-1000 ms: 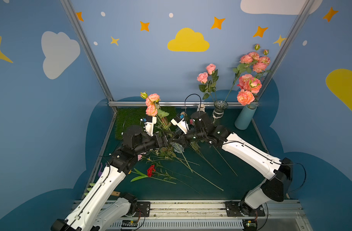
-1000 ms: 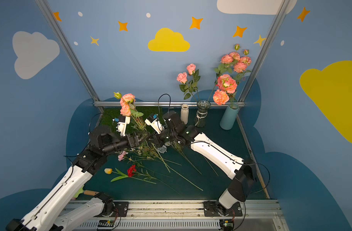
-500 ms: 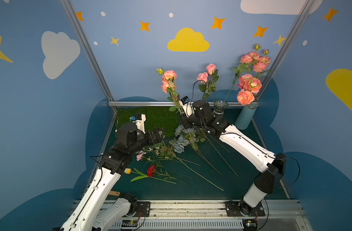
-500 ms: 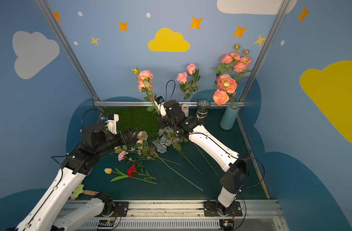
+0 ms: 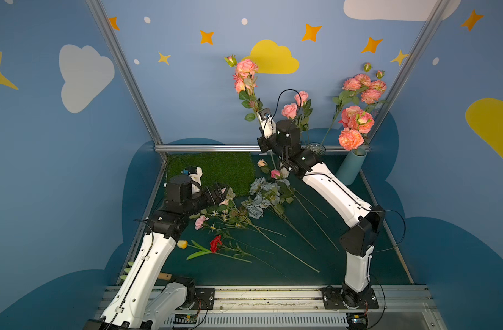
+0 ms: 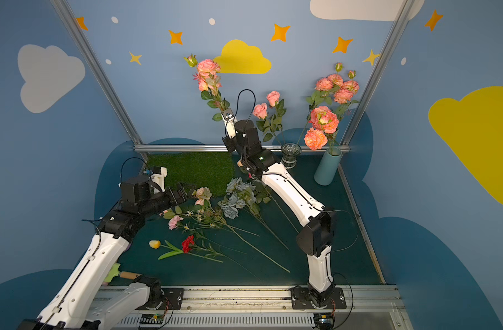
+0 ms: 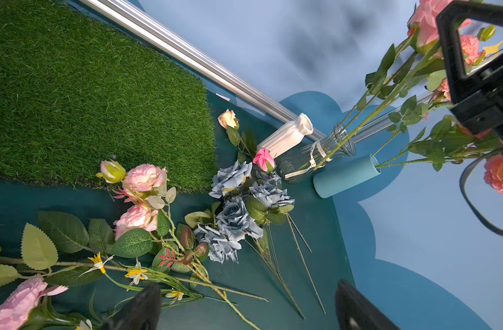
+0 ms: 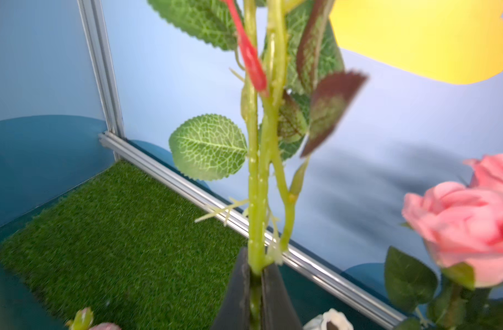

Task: Place the pink flowers into the vase
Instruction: Place the flower in the vase.

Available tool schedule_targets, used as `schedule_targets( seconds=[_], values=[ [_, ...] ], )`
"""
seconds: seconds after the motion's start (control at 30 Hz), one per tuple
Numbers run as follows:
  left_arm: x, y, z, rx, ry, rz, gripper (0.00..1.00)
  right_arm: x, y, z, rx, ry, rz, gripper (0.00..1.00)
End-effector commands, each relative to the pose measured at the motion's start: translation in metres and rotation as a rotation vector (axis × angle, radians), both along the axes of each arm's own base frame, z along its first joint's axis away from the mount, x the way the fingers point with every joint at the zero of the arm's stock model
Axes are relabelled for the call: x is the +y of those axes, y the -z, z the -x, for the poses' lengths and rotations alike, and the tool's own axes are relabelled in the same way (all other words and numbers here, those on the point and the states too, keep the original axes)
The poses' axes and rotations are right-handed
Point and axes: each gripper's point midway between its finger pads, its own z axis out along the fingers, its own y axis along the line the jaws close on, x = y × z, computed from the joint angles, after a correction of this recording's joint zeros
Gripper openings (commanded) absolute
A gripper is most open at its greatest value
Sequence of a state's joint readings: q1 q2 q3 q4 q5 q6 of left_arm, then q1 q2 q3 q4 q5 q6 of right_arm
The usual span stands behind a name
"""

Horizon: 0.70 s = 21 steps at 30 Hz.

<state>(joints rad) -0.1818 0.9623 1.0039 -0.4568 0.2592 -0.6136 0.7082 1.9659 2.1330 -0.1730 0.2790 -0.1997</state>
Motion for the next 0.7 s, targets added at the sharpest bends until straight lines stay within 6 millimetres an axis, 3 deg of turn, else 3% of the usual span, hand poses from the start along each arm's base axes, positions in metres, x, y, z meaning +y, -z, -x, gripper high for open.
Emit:
schedule_targets(
  seconds=[0.0, 0.33, 0.67],
  values=[
    [0.000, -0.005, 0.005, -0.017, 0.013, -0.003, 0.95, -0.008, -0.032, -0.019, -0.115, 0.018, -0.051, 0.00],
    [0.000, 0.001, 0.002, -0.001, 0.023, 0.029, 0.95, -0.020, -0.016, -0.070, -0.256, 0.098, -0.011, 0.00],
    [-0.002, 0.008, -0.005, 0.023, 0.041, 0.085, 0.95, -0.035, 0.003, -0.096, -0.282, 0.127, -0.009, 0.00]
  ],
)
